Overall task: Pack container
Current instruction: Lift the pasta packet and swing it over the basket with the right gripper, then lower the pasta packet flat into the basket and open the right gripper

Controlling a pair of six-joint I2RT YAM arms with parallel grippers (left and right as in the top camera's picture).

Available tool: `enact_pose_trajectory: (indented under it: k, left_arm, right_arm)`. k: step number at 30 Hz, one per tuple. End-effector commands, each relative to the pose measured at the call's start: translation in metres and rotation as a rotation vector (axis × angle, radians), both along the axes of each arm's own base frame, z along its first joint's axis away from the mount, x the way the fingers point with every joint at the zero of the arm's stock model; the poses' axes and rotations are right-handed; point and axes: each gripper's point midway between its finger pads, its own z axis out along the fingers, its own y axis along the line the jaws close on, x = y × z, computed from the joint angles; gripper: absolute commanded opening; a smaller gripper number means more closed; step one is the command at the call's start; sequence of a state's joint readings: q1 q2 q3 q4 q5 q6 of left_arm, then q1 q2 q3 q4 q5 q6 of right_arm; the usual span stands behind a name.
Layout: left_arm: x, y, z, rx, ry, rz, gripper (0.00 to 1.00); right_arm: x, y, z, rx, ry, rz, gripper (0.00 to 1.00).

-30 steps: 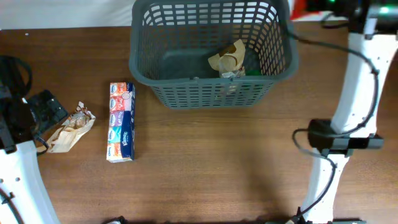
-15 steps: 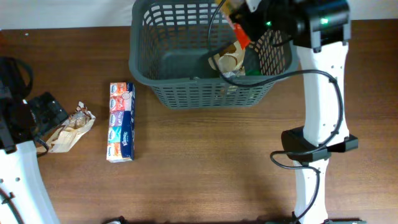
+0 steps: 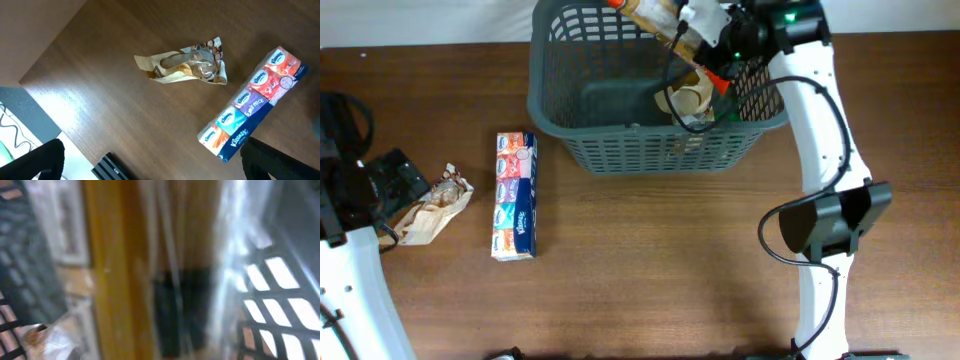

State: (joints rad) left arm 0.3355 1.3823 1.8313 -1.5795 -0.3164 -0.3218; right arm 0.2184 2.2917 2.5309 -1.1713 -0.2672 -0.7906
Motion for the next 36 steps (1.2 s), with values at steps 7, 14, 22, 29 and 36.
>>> enact_pose_trajectory:
  k: [7, 14, 22, 29, 36]
  left_arm:
    - [-0.002, 0.000, -0.002, -0.013, 0.006, 0.012, 0.99]
    - [-0.002, 0.000, -0.002, -0.013, 0.006, 0.012, 0.99]
    - [-0.002, 0.000, -0.002, -0.013, 0.006, 0.012, 0.99]
    - [-0.002, 0.000, -0.002, -0.013, 0.006, 0.012, 0.99]
    - [-0.001, 0.000, -0.001, -0.011, 0.001, 0.012, 0.99]
  right_arm:
    - [-0.008, 0.008, -0.017, -0.006, -0.006, 0.098, 0.04]
    - [-0.016, 0.003, -0.058, -0.070, 0.058, 0.136, 0.04]
    - [-0.014, 0.000, -0.065, -0.085, 0.058, 0.127, 0.72]
    - [-0.009, 0.001, -0.058, -0.065, 0.043, 0.099, 0.99]
    - [0.025, -0.001, 0.061, 0.129, -0.172, -0.160, 0.99]
